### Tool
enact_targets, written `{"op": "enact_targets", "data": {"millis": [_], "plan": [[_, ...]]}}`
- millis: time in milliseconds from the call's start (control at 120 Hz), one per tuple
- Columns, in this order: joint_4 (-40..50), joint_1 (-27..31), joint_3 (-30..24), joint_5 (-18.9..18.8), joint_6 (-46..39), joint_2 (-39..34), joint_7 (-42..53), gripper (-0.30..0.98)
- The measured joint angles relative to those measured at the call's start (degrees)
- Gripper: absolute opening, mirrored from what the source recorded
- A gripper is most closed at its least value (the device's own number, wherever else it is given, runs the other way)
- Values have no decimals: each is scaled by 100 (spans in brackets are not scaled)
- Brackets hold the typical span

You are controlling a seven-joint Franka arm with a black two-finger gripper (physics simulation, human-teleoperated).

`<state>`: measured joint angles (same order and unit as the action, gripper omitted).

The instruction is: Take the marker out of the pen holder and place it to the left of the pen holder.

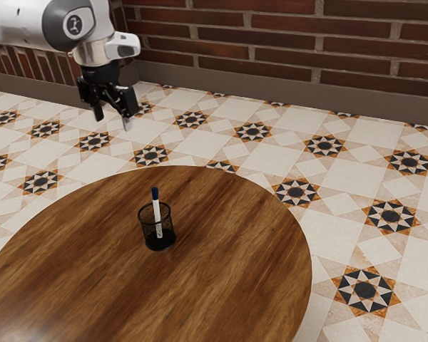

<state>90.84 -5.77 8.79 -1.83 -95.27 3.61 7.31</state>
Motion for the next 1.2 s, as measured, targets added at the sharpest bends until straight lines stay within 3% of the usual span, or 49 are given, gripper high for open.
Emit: {"op": "enact_targets", "data": {"millis": [167, 367, 800, 1200], "plan": [[144, 25, 25, 94, 0, 157, 91, 67], [489, 12, 264, 576, -455, 1343, 59, 67], [1045, -45, 275, 914, -1313, 1563, -440, 67], [573, -11, 236, 1047, -1875, 2106, -627, 66]]}}
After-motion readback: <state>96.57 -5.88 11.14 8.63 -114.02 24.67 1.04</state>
